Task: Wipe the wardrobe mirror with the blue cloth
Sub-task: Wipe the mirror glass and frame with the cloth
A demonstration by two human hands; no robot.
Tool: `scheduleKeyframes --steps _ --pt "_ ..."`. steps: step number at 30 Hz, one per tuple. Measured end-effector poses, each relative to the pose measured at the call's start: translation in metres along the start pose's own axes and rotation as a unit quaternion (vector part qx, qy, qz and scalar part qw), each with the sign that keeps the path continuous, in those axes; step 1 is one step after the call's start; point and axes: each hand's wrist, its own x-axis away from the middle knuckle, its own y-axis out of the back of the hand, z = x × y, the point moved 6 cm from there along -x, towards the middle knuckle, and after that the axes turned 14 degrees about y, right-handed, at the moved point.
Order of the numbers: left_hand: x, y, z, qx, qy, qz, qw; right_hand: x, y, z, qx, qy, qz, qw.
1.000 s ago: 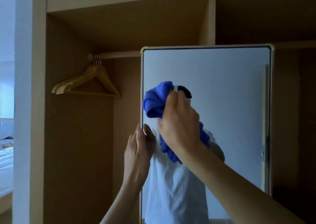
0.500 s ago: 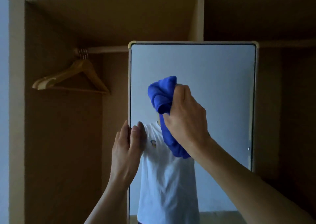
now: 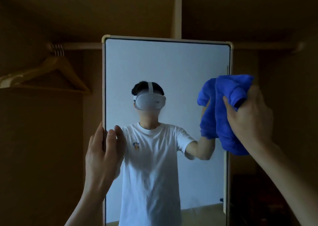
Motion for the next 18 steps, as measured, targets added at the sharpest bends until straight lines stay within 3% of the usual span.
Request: scheduleKeyframes --steps 1,3,12,18 --pt "0.0 0.0 0.0 0.001 0.004 -0.002 1.0 0.007 -0.004 -0.002 0.013 0.0 -0.026 1.0" --pt "-0.001 -0.001 0.002 0.01 0.013 -0.003 1.0 0.007 -0.005 0.003 0.09 0.089 -0.091 0.988" --pt "-0.006 0.001 0.007 0.012 0.032 0.013 0.999 0.026 -0.067 0.092 0.065 0.163 -0.008 0.984" --pt "-0.022 0.0 0.013 -0.036 0.067 0.007 0.997 0.048 -0.121 0.158 0.089 0.274 -0.015 0.957"
